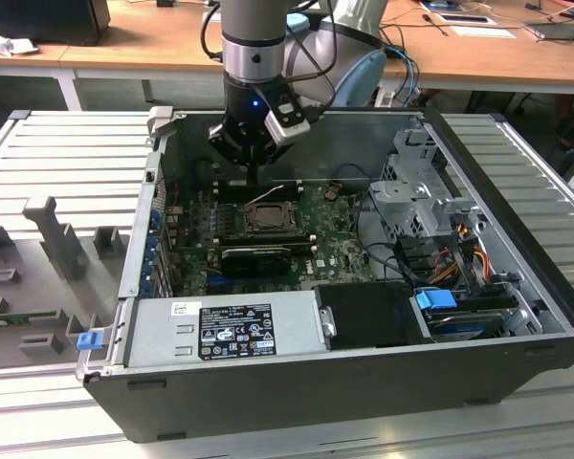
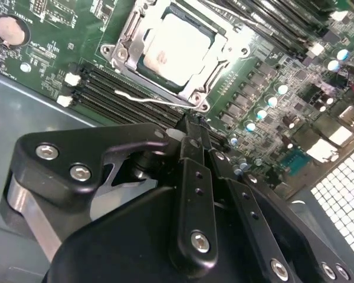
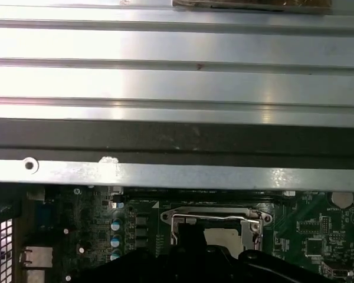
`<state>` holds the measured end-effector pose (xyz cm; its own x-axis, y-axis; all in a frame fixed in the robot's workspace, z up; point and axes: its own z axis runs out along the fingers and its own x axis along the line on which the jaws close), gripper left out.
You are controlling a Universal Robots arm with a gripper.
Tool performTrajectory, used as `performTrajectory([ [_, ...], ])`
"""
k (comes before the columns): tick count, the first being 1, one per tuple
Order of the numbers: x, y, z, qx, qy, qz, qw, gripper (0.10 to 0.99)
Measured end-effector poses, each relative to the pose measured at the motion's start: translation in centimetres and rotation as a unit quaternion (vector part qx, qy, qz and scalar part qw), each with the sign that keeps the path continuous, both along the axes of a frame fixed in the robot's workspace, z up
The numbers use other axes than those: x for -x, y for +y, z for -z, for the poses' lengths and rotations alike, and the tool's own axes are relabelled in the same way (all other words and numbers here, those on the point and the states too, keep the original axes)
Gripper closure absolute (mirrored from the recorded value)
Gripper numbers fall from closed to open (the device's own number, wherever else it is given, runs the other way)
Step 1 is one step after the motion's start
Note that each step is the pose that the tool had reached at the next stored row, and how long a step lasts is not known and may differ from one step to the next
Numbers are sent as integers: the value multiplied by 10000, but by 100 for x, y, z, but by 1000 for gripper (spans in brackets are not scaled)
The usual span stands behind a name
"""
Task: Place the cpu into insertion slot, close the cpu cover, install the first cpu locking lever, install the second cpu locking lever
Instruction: 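Install the first cpu locking lever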
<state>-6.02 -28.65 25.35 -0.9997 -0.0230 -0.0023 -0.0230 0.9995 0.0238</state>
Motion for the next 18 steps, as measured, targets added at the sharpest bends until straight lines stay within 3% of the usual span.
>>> performTrajectory([
  [2, 0, -9, 3, -148, 1, 0, 9999, 980],
  [3, 0, -14, 10, -189, 0, 0, 9998, 980],
  [8, -77, -13, 131, -198, 0, 0, 9998, 980],
  [18, -225, 16, 187, -197, 3, -130, 9997, 980],
])
